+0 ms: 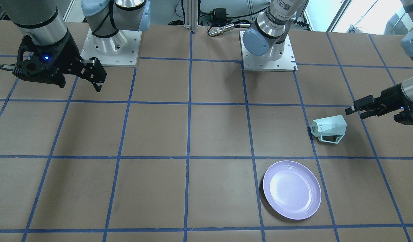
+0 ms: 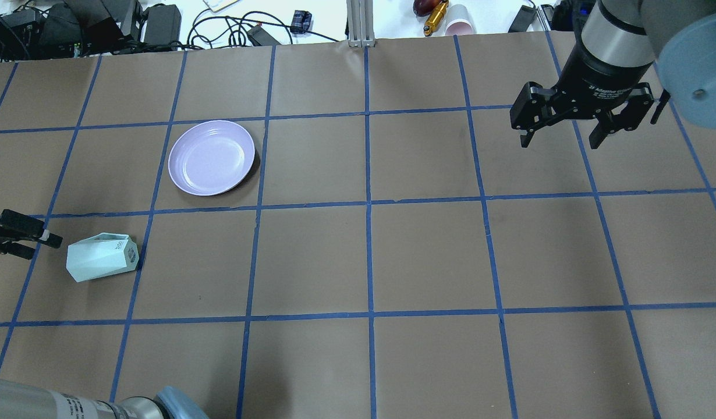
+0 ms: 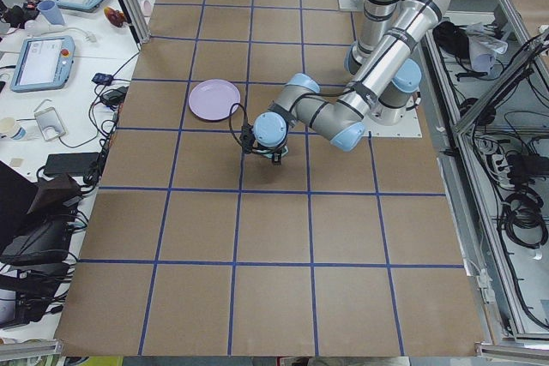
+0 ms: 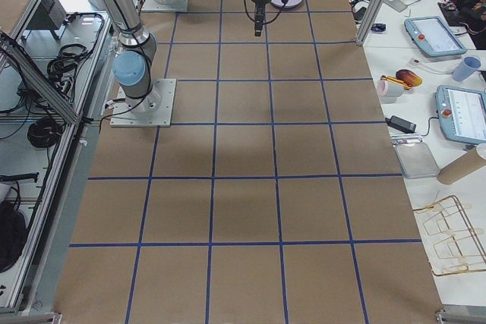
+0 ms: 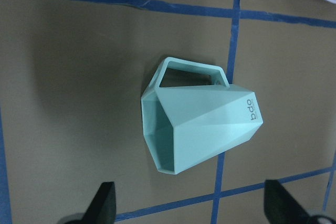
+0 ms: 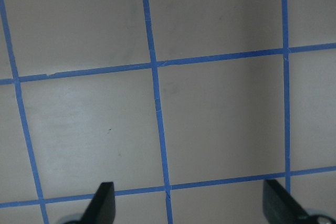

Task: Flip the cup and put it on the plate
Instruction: 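Lower the left gripper beside the mint-green cup lying on its side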

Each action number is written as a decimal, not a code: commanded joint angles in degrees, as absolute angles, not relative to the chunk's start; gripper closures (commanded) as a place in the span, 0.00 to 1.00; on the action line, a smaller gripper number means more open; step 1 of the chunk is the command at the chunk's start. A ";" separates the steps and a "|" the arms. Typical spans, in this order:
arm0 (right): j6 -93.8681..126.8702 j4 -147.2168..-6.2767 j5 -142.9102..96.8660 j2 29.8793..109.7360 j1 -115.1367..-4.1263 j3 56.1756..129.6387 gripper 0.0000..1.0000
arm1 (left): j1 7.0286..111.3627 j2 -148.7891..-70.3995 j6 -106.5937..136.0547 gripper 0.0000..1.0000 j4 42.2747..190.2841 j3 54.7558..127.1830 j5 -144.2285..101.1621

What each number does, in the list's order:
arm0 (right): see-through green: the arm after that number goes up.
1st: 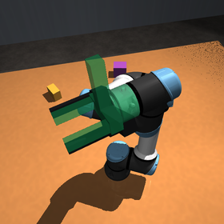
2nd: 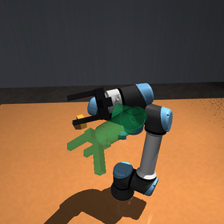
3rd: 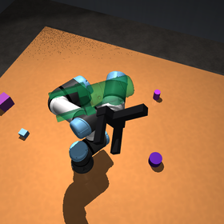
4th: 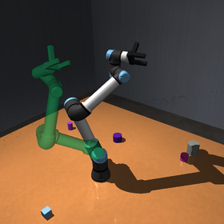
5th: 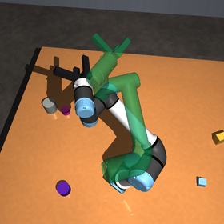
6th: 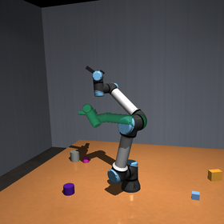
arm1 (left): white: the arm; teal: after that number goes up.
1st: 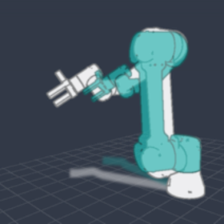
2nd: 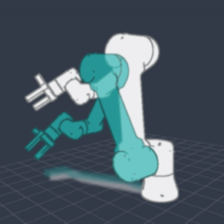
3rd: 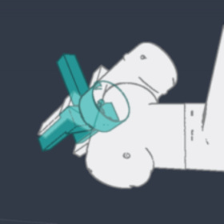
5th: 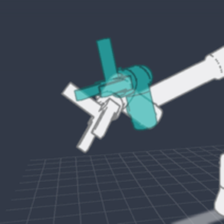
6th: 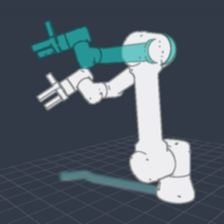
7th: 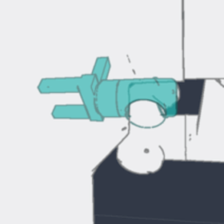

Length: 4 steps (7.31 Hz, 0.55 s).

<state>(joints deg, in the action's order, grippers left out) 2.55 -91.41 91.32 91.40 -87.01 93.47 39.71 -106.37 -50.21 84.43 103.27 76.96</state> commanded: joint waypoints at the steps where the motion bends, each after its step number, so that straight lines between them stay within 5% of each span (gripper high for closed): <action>1: 2.55 -91.41 91.32 91.41 -87.01 93.52 0.00 | 39.64 -109.41 -50.45 0.00 84.37 103.36 74.36; 4: 2.55 -91.41 91.23 91.41 -87.01 93.52 0.00 | 39.73 -112.05 -50.36 0.00 84.55 103.97 71.02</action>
